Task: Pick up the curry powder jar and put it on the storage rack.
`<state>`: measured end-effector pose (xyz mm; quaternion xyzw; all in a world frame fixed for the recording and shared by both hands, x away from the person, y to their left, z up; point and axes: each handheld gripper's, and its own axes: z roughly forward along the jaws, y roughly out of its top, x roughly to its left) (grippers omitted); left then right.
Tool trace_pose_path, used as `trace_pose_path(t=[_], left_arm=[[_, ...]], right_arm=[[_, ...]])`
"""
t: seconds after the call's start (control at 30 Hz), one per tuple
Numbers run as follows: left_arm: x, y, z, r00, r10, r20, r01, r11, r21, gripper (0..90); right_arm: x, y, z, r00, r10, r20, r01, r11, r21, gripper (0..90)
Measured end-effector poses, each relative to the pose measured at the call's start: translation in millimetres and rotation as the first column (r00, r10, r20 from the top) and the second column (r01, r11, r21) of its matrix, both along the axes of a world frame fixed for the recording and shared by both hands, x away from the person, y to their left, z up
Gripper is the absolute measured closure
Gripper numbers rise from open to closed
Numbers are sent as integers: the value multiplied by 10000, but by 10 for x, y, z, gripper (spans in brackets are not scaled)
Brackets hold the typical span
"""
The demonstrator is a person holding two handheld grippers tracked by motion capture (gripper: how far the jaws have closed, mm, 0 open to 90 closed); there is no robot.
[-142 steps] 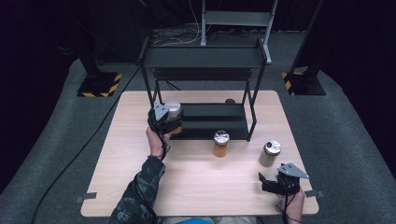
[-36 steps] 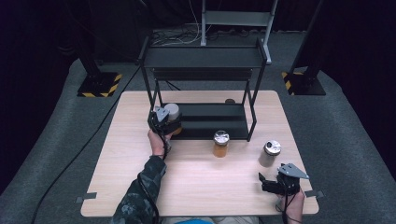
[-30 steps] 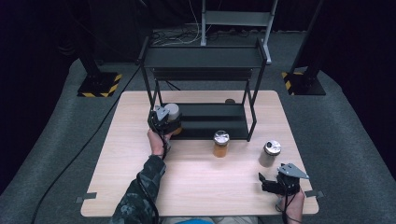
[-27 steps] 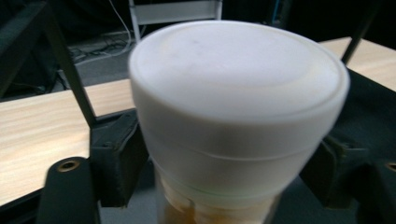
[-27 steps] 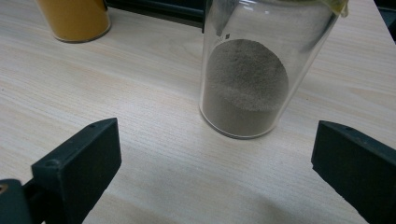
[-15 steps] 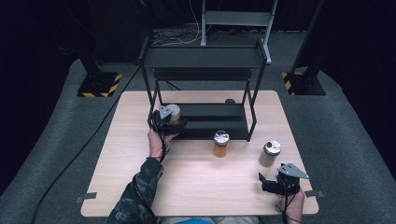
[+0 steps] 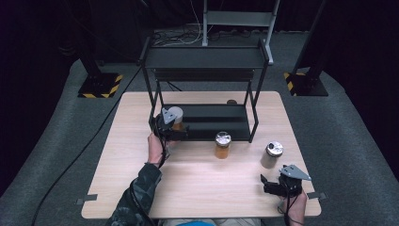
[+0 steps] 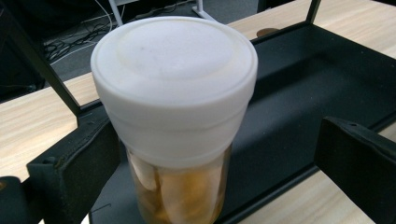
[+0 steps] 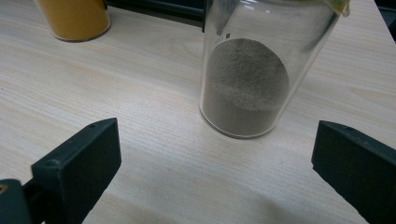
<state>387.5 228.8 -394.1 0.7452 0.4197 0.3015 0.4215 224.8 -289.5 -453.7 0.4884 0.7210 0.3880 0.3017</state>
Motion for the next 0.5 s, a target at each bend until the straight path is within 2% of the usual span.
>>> trace_pose_path(t=[0.27,0.5], left_arm=[[-109,68,17,9998,220,25,-220,9997,49,0],[-217,84,-7,10000,-96,-12,96,9998,161,0]], right_arm=[[2,2,2,10000,2,-13,-2,10000,-12,5],[5,7,5,10000,-8,-35,8,10000,-35,5]])
